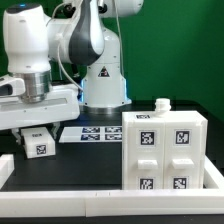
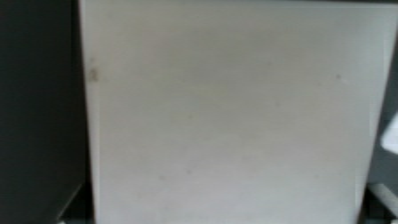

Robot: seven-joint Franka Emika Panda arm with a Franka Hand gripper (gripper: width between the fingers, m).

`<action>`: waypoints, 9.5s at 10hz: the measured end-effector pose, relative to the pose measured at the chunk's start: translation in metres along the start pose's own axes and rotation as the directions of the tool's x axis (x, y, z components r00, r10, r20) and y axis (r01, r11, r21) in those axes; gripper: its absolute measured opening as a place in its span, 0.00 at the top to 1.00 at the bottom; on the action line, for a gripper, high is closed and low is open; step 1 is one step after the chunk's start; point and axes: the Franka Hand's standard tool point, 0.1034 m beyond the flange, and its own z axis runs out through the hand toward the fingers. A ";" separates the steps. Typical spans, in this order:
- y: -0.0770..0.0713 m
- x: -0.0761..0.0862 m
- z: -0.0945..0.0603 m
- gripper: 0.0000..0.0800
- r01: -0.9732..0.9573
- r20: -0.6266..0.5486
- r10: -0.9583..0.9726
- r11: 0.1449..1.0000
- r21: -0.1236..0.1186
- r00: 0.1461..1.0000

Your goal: Assemble cabinet

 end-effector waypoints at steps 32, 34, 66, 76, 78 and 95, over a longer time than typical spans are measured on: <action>-0.132 0.282 -0.167 0.30 0.063 -0.061 -0.063 0.998 0.006 0.996; -0.132 0.286 -0.168 0.30 0.065 -0.069 -0.065 0.998 0.005 0.996; -0.143 0.305 -0.157 0.30 -0.765 -0.074 0.777 0.629 0.140 0.625; -0.154 0.311 -0.156 0.30 -0.978 0.092 0.993 -0.093 0.189 -0.077; -0.154 0.311 -0.156 0.30 -0.956 0.126 0.968 -0.235 0.175 -0.215; -0.166 0.309 -0.192 0.00 -0.896 0.238 0.904 -0.401 0.190 -0.354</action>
Offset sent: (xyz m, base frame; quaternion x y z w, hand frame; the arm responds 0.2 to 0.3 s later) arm 0.0305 0.0475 0.0636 0.0130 -0.0104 -0.0232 0.9996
